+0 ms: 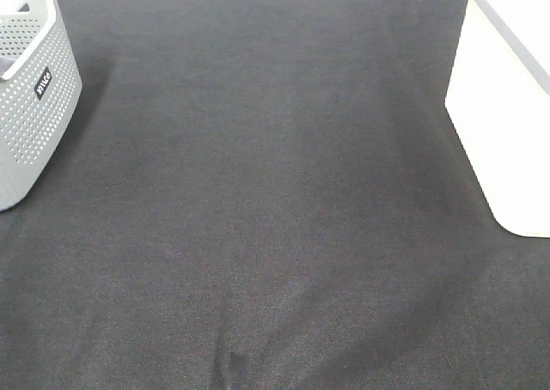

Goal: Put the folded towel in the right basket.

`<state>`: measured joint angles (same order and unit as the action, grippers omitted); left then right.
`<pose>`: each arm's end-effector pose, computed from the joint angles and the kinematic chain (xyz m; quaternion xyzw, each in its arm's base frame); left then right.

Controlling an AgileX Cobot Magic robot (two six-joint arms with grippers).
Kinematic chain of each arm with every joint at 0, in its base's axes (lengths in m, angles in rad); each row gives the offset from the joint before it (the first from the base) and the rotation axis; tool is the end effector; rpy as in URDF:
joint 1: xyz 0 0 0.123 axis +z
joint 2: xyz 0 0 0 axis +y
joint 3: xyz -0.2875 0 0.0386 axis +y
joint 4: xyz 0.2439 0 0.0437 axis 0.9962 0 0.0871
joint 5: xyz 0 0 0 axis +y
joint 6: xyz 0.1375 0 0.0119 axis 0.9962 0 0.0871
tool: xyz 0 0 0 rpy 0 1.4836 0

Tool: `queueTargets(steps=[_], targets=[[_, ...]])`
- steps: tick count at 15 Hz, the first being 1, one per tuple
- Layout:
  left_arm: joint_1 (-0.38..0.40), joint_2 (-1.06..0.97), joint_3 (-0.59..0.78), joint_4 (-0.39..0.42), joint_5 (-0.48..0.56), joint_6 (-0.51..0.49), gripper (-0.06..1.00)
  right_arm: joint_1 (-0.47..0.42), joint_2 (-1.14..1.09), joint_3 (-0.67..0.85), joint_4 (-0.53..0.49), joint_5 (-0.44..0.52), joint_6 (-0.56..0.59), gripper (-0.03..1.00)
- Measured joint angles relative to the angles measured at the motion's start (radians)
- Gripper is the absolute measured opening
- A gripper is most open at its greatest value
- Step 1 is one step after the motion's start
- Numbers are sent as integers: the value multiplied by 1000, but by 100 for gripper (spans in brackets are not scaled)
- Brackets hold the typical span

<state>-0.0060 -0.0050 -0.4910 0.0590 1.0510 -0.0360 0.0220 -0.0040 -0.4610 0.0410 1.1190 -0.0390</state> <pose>0.0291 0.0069 0.2525 -0.0137 0.8513 0.0185 0.5242 0.0269 0.0057 0.2348 -0.0278 0.8760 0.0164 0.4812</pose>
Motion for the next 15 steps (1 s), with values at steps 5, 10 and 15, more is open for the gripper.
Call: queueTargets(steps=[5,10,15], targets=[[0,0,0,0,0,0,99,0,0,6,5,-4,-5,98],[0,0,0,0,0,0,99,0,0,6,6,-4,-5,98],[0,0,0,0,0,0,99,0,0,6,7,-4,-5,98]])
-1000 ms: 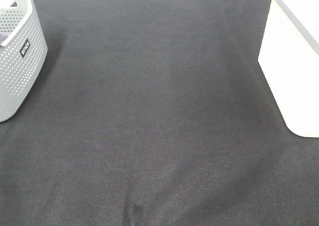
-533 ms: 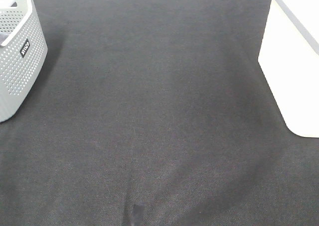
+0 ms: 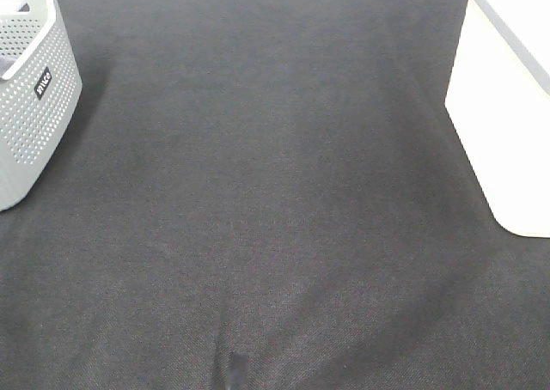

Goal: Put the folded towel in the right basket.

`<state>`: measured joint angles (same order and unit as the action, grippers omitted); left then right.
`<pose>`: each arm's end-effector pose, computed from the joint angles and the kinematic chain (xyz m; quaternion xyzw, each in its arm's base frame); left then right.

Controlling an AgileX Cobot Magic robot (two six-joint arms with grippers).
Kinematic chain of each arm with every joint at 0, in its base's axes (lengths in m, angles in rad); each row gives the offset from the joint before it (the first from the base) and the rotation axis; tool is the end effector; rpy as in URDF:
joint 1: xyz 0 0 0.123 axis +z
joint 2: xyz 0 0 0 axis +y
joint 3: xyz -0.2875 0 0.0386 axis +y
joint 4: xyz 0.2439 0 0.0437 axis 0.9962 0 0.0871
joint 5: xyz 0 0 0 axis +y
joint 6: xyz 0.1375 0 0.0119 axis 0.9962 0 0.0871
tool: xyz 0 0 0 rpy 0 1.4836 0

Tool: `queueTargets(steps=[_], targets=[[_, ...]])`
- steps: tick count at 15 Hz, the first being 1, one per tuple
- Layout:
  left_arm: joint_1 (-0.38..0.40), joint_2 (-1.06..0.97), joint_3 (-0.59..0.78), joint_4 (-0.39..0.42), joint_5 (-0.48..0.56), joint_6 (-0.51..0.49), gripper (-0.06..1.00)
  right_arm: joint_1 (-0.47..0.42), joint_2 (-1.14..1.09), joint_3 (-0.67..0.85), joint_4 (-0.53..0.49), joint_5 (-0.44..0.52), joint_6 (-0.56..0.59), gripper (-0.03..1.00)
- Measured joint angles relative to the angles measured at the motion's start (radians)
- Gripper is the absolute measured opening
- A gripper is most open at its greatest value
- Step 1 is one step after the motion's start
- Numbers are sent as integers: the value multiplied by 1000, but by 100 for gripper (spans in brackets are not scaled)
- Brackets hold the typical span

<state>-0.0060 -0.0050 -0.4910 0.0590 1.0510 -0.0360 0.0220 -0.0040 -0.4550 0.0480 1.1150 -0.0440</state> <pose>0.0291 0.0069 0.2525 -0.0137 0.8513 0.0185 0.5242 0.0276 0.0066 0.2334 -0.0300 0.8763 0.0187 0.4804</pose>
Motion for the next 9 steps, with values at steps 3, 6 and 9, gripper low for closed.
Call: queueTargets(steps=[3,6,9], targets=[[0,0,0,0,0,0,99,0,0,0,0,0,0,98],[0,0,0,0,0,0,99,0,0,0,0,0,0,98],[0,0,0,0,0,0,99,0,0,0,1,0,0,98]])
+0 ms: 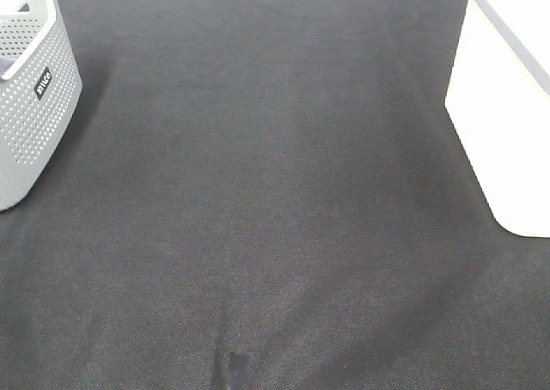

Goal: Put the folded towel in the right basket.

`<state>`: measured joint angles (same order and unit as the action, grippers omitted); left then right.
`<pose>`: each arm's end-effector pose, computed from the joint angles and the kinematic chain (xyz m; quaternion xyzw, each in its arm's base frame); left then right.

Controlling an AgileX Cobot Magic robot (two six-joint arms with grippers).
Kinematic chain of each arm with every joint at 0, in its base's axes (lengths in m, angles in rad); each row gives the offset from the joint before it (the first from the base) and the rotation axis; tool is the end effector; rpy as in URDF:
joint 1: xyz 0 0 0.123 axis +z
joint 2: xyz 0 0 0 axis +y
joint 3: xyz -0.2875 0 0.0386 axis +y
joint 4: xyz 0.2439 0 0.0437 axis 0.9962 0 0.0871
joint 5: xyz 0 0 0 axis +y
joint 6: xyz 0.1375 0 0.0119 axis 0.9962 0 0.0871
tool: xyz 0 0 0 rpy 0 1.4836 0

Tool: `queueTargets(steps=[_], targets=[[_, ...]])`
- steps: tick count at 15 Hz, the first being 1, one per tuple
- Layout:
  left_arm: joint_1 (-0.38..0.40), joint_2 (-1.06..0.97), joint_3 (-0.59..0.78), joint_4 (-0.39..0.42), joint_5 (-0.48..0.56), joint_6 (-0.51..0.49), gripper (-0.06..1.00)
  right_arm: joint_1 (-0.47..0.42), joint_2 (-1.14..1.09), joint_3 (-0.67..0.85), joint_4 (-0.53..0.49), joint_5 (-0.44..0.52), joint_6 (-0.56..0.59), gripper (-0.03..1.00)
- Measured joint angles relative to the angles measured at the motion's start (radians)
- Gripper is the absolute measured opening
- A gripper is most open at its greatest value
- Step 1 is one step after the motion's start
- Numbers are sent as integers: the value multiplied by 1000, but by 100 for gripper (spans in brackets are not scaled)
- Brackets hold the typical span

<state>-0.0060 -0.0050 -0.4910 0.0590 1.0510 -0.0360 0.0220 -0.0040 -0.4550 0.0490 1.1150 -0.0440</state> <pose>0.0291 0.0069 0.2525 -0.0137 0.8513 0.0185 0.5242 0.0276 0.0067 0.2334 -0.0300 0.8763 0.0192 0.4804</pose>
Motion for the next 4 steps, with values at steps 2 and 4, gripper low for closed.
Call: queueTargets(steps=[2,4], targets=[[0,0,0,0,0,0,99,0,0,0,0,0,0,98],[0,0,0,0,0,0,99,0,0,0,0,0,0,98]])
